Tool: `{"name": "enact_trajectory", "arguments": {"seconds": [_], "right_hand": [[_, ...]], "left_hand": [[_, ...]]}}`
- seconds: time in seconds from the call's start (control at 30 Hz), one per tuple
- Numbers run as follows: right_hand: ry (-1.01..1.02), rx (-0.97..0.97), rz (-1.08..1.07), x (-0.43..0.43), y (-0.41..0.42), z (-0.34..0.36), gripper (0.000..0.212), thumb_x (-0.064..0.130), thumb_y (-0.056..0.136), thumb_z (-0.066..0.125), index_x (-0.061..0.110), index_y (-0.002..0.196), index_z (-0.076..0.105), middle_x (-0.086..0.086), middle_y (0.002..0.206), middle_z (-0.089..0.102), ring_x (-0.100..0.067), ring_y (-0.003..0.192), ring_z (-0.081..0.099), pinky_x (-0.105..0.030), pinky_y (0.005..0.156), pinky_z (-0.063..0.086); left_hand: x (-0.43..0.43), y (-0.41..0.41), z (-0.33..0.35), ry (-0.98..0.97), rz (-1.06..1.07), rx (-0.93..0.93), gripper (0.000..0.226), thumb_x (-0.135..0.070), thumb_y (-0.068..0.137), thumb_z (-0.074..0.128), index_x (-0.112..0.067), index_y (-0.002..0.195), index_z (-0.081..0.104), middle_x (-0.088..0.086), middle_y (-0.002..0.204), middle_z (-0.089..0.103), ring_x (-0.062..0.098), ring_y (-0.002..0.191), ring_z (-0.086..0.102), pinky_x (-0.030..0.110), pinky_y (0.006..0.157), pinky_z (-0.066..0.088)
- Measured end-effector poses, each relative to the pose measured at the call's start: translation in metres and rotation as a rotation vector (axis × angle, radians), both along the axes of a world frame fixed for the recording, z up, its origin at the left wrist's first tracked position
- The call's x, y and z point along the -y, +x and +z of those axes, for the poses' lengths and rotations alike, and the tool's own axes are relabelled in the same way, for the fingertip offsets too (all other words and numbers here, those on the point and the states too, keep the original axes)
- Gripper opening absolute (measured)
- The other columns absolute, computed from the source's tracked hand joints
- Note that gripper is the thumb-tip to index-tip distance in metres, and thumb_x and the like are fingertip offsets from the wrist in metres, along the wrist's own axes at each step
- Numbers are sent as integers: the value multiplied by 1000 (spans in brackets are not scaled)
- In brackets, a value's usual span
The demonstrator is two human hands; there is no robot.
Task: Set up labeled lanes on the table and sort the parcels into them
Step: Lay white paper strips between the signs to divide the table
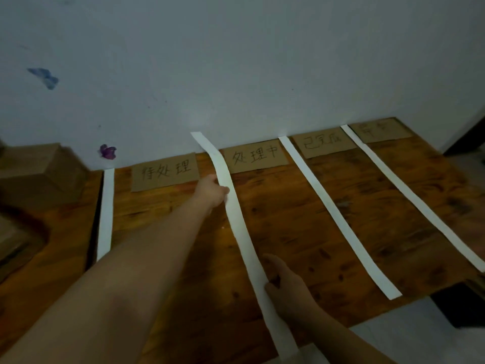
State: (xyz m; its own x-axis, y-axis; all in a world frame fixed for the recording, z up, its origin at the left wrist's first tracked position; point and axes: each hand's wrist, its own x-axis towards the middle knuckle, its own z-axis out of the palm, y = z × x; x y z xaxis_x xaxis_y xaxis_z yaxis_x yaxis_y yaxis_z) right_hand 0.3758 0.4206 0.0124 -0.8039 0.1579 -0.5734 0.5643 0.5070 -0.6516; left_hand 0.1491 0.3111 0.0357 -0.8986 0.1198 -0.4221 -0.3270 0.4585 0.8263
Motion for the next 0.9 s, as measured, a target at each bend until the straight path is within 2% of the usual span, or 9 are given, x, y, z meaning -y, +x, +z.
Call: {"name": "enact_trajectory", "arguments": {"seconds": [0.07, 0.13, 0.23, 0.3, 0.37, 0.47, 0.53, 0.7, 0.9], "right_hand": [[13, 31, 3, -2, -7, -11, 49, 17, 99, 47, 37, 142, 34, 4, 136, 49, -10, 104, 57, -22, 87, 51], [31, 65, 11, 2, -15, -22, 43, 16, 99, 46, 34, 138, 42, 5, 142, 44, -8, 104, 52, -20, 87, 47], [92, 85, 74, 9, -22, -40, 42, 17, 99, 46, 32, 138, 43, 7, 143, 43, -9, 116, 50, -23, 97, 44], [186, 82, 173, 13, -25, -48, 41, 20, 99, 45, 32, 139, 42, 6, 141, 41, -10, 117, 48, -24, 100, 42], [300, 83, 326, 15, -27, -51, 44, 26, 100, 43, 33, 143, 36, 1, 144, 35, -15, 122, 41, -30, 106, 39], [448, 49, 663, 14, -28, -54, 52, 33, 101, 39, 34, 149, 21, -2, 159, 10, -29, 144, 10, -46, 117, 15], [484, 48, 766, 15, -30, -55, 54, 35, 101, 37, 33, 151, 15, 0, 161, -2, -27, 147, -5, -47, 117, 4], [503, 67, 758, 19, -32, -56, 53, 34, 102, 34, 32, 151, 14, 0, 161, -2, -25, 147, -5, -45, 117, 3], [504, -4, 683, 27, -53, -27, 55, 39, 99, 41, 30, 150, 20, 0, 160, 8, -23, 146, 5, -42, 117, 12]], "left_hand": [[-6, -10, -21, -110, -55, 12, 48, -4, 88, 60, -6, 134, 46, 14, 128, 56, 29, 111, 57, 35, 87, 50], [-9, -18, -41, -304, -143, 2, 59, -8, 86, 64, -5, 138, 37, 16, 133, 51, 31, 118, 52, 36, 89, 47], [-2, -20, -65, -590, -401, -140, 91, -27, 86, 67, -15, 151, 4, 13, 155, 16, 33, 140, 25, 43, 109, 32], [6, -20, -79, -729, -664, -250, 88, -43, 89, 59, -22, 152, 1, 5, 159, -3, 30, 146, 3, 49, 116, 18], [14, -24, -90, -785, -808, -245, 86, -48, 89, 54, -21, 152, 2, 4, 160, -6, 28, 146, -3, 50, 117, 12], [20, -31, -99, -785, -864, -225, 86, -49, 90, 52, -16, 152, 1, 5, 159, -8, 24, 146, -4, 47, 118, 9], [20, -34, -103, -789, -898, -245, 86, -51, 90, 51, -17, 152, 1, 4, 159, -10, 23, 146, -6, 48, 118, 5], [18, -36, -105, -770, -888, -263, 86, -53, 90, 50, -20, 152, 1, 2, 159, -10, 23, 146, -9, 52, 117, 3], [59, -24, -64, -785, -691, -247, 81, -61, 89, 42, -26, 152, 4, 2, 160, -6, 24, 146, -6, 52, 116, 5]]}}
